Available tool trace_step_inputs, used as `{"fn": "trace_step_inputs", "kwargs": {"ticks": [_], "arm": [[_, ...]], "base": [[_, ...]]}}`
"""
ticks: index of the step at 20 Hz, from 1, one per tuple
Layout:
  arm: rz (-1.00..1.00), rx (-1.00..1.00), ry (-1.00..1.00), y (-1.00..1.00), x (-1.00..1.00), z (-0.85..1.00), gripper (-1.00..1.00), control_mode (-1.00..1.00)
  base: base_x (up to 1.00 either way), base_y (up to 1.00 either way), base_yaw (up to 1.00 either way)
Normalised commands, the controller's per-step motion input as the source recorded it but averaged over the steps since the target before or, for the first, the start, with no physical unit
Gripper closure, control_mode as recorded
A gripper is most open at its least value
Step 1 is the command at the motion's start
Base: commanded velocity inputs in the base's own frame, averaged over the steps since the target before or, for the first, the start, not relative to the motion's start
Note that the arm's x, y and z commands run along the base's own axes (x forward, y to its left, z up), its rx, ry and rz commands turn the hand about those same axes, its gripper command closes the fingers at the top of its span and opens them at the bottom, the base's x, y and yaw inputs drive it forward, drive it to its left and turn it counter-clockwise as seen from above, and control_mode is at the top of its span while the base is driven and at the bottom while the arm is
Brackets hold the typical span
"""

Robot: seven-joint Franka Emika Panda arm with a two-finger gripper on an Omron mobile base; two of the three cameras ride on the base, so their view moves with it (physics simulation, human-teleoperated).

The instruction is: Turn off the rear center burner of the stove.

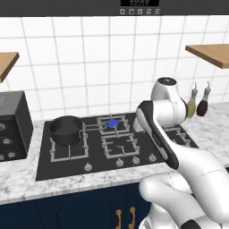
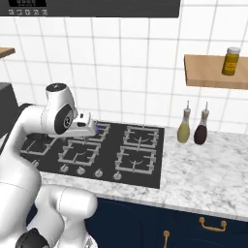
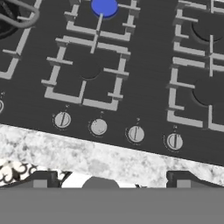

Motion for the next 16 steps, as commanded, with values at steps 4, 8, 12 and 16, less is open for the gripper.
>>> {"fn": "trace_step_inputs", "kwargs": {"ticks": [4, 8, 12, 16], "arm": [[0.12, 0.00, 0.00, 0.00, -0.08, -0.32, -1.00, -1.00], [0.01, 0.00, 0.00, 0.01, -0.06, -0.33, -1.00, -1.00], [0.00, 0.00, 0.03, 0.06, 0.00, -0.26, -1.00, -1.00], [0.01, 0.00, 0.11, 0.06, 0.00, -0.24, -1.00, -1.00]], "base": [[0.00, 0.00, 0.00], [0.00, 0.00, 0.00], [0.00, 0.00, 0.00], [0.00, 0.00, 0.00]]}}
